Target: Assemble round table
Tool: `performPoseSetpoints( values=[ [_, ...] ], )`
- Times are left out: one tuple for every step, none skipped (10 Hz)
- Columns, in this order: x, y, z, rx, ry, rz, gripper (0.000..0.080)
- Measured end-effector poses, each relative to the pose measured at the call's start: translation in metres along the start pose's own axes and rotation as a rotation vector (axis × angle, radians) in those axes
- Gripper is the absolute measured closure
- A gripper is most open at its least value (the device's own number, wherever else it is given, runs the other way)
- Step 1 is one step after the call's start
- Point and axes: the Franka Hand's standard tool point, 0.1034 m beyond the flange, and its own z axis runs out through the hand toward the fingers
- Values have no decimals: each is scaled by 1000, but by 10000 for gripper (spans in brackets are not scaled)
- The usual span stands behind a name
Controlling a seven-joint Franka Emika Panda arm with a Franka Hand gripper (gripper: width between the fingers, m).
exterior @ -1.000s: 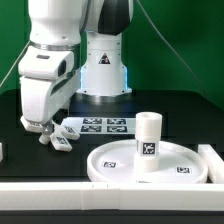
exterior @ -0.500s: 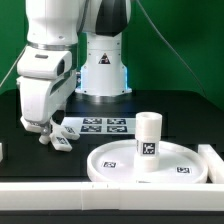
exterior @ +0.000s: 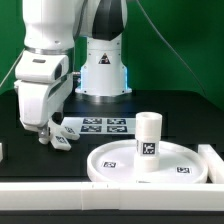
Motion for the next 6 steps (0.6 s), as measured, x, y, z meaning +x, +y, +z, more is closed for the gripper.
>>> performPoseSetpoints(
  values=[
    [0, 0, 1, 2, 0, 0, 150],
    [-1, -2, 4, 8, 0, 2, 150],
    [-2, -3, 6, 12, 0, 4, 150],
    [-2, -3, 7, 14, 0, 5, 187],
    [-2, -4, 7, 15, 0, 5, 187],
    [-2, -3, 7, 14, 0, 6, 341]
  ],
)
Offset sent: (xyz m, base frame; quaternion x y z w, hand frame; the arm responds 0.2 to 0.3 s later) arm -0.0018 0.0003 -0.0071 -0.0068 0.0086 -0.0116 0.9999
